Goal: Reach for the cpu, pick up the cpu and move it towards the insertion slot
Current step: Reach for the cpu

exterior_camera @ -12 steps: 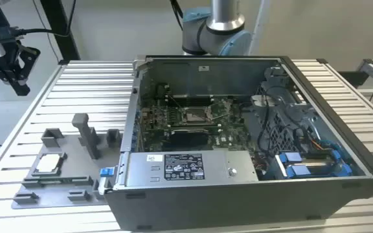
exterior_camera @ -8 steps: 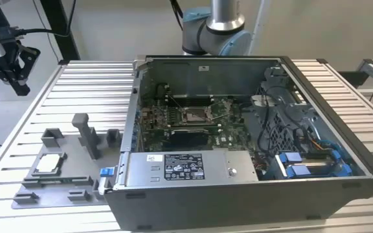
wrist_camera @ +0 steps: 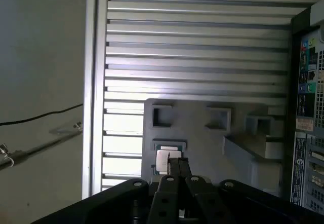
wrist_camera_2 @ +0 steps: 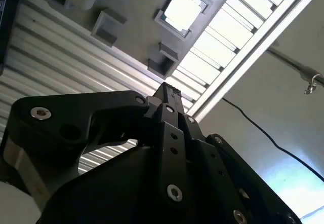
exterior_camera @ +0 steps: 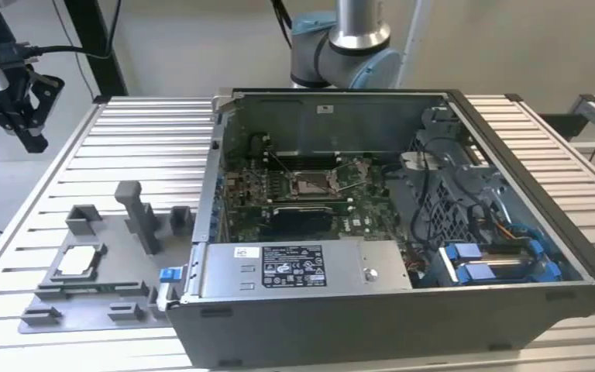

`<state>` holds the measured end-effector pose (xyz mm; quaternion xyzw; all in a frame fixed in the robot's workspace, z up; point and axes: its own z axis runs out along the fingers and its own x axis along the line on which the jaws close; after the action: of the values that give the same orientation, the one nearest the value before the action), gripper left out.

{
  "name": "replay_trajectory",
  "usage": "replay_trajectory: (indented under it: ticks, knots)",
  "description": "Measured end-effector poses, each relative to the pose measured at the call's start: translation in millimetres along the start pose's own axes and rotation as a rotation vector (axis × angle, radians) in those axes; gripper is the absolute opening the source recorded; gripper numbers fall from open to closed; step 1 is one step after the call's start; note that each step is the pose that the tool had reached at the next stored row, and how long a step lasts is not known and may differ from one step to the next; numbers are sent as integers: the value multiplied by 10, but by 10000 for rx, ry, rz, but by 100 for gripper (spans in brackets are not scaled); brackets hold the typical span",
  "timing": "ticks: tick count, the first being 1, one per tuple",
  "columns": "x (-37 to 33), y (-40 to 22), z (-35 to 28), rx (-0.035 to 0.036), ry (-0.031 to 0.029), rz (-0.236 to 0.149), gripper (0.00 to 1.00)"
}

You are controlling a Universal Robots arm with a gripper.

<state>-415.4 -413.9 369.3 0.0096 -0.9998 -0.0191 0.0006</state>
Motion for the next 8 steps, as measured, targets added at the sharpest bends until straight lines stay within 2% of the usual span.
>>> replay_trajectory:
  ticks: [8]
  knots:
    - [23,-101,21,0,0,1,0]
